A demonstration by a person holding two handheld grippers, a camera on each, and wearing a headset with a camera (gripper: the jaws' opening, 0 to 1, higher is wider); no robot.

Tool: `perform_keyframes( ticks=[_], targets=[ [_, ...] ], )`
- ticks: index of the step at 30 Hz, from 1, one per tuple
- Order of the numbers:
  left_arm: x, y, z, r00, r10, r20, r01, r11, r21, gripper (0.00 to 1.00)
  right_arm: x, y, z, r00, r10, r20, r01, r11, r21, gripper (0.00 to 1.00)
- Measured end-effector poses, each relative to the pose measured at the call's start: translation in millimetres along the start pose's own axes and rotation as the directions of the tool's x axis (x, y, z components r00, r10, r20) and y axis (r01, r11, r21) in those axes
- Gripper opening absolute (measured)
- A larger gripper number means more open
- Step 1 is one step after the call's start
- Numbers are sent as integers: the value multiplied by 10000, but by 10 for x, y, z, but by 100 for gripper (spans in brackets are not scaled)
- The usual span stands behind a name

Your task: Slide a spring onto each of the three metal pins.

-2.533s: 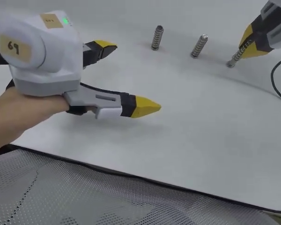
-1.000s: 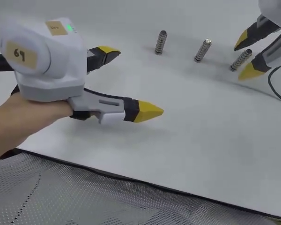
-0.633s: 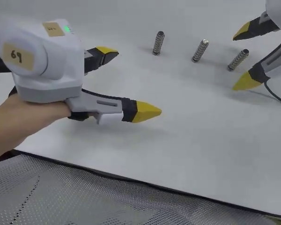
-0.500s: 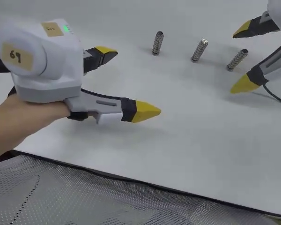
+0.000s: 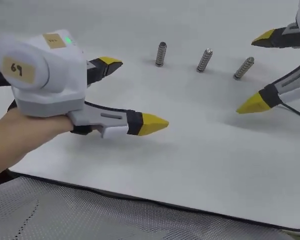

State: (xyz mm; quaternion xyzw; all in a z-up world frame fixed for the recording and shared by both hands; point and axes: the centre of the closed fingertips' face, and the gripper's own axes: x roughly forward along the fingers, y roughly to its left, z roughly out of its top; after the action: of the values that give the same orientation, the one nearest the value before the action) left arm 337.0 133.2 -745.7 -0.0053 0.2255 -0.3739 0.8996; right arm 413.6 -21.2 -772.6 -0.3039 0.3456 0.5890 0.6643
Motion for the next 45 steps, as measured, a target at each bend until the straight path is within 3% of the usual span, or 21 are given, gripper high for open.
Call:
perform_keyframes(
  ticks=[11,15,19,26,31,34,36,37,38,40,45],
  targets=[
    [-46,19,21,10000,51,-76,-50,9999,126,90,-193,181,-91,9932,-797,854,687,9898,1251,100],
    [-79,19,27,9999,106,-112,-104,9998,175,90,-304,227,-160,9837,-1308,1237,1051,9751,1955,100],
    [-118,9,44,9998,178,-120,-175,9996,210,90,-397,272,-233,9793,-1516,1341,1173,9650,2346,98],
    [-191,-4,67,9992,329,-209,-324,9991,265,90,-632,391,-247,9498,-2539,1827,1816,9232,3388,100],
    [-238,-19,91,9985,416,-366,-407,9989,250,90,-707,565,-229,9335,-2882,2133,1945,9068,3739,100],
    [-262,-34,135,9990,406,-187,-400,9987,315,90,-676,657,-258,9342,-2940,2020,1945,8945,4026,100],
    [-272,-32,105,9986,414,-315,-406,9988,275,90,-678,705,-244,9239,-3138,2188,2012,8852,4195,100],
    [-279,-17,94,9979,514,-391,-495,9976,494,90,-684,736,-242,9175,-3275,2257,2021,8726,4446,100],
    [-280,-20,100,9980,522,-357,-505,9976,463,90,-688,774,-243,9179,-3249,2277,1980,8725,4467,100],
    [-303,-33,141,9980,613,-155,-607,9975,369,90,-710,828,-244,9101,-3468,2270,2203,8687,4436,100],
    [-362,-64,135,9969,780,-86,-774,9954,564,90,-735,914,-317,9008,-3741,2204,2365,8484,4735,100]
  ],
)
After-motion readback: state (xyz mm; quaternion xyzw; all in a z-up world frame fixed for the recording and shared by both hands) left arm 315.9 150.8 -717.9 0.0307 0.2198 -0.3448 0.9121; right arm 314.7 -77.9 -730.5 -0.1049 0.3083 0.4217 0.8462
